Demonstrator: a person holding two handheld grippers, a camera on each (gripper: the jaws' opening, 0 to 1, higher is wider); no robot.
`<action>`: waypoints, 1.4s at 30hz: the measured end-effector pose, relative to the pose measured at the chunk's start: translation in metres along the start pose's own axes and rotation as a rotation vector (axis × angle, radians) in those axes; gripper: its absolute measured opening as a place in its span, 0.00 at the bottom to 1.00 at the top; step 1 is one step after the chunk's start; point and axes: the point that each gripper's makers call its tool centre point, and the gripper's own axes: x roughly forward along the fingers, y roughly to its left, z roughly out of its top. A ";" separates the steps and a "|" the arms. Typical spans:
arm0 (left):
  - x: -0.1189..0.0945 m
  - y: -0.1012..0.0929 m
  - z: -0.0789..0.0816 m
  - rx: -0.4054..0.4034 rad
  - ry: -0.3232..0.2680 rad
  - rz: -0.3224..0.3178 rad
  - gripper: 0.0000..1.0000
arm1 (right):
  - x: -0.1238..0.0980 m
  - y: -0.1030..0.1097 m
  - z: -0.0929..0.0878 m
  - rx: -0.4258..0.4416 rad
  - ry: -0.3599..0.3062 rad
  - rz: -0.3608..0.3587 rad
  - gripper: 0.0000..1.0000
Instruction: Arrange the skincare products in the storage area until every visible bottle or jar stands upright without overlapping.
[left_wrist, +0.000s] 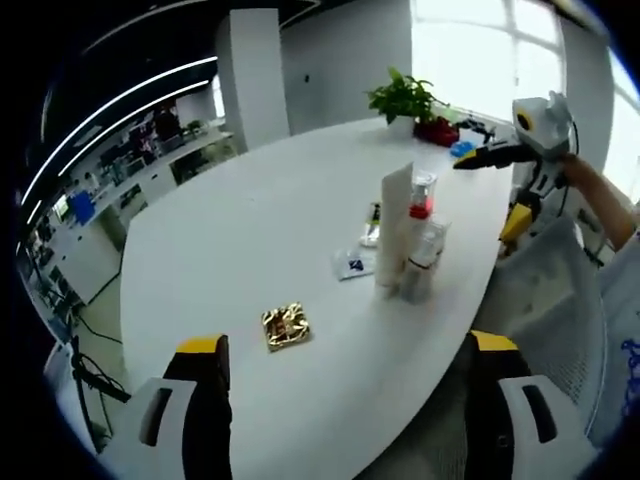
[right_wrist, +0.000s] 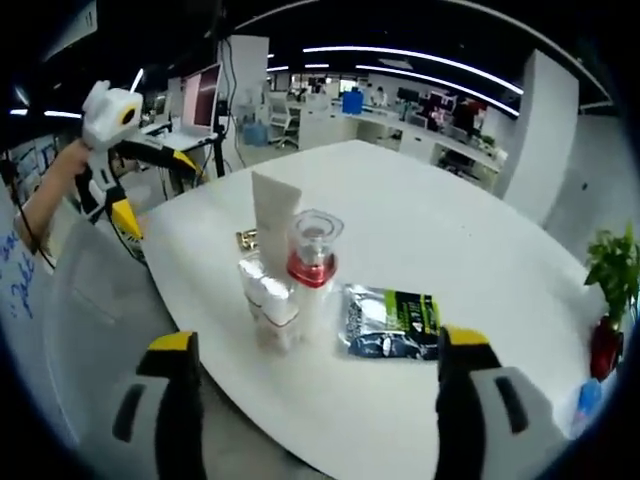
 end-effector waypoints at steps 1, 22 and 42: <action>0.000 0.000 0.000 0.003 0.000 -0.002 0.96 | 0.000 0.000 0.001 0.002 -0.005 -0.002 1.00; 0.000 -0.002 -0.003 -0.013 0.000 -0.012 0.97 | 0.009 -0.010 -0.006 0.031 -0.002 -0.008 1.00; -0.003 -0.004 -0.007 -0.017 0.002 -0.020 0.97 | 0.037 -0.029 -0.033 -0.110 0.107 -0.040 0.89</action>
